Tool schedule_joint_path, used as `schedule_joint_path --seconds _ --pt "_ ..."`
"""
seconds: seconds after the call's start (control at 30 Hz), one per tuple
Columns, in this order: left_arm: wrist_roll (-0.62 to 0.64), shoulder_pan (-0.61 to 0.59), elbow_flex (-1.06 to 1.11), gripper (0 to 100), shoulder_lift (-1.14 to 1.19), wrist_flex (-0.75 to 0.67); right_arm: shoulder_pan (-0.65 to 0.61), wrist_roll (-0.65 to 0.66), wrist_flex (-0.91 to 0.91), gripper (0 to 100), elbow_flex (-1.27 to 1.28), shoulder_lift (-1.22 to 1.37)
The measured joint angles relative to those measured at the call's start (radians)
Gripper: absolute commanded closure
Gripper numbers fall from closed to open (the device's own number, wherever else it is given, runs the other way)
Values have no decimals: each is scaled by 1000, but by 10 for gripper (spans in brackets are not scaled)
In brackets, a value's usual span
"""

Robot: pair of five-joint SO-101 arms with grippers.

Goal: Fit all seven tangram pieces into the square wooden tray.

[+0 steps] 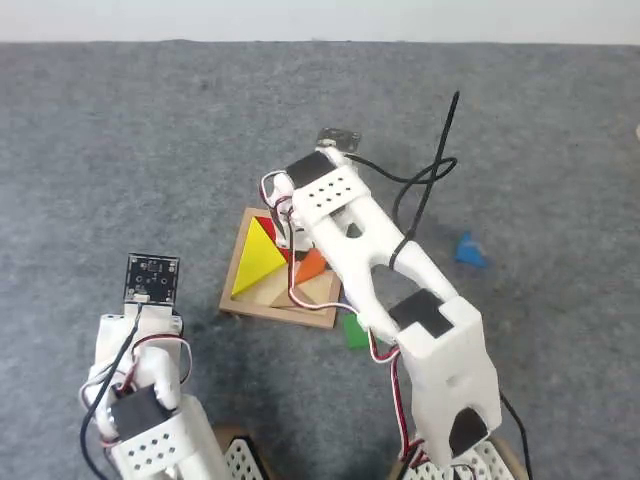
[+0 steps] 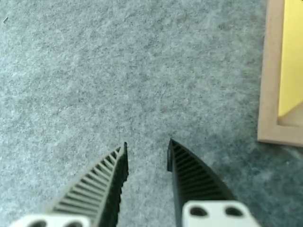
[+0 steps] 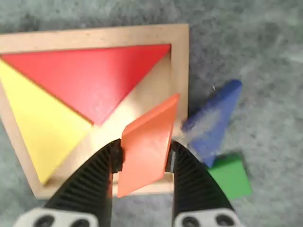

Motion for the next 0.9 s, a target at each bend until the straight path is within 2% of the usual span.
schedule_joint_path --seconds 0.27,0.47,0.57,0.9 --pt "0 0 0 866 0 0 0 -8 -58 984 9 2" --pt "0 0 0 866 0 0 0 20 -58 816 9 66" --pt "0 0 0 866 0 0 -3 52 -58 764 9 80" --pt "0 0 0 866 0 0 -3 74 -68 760 8 80"
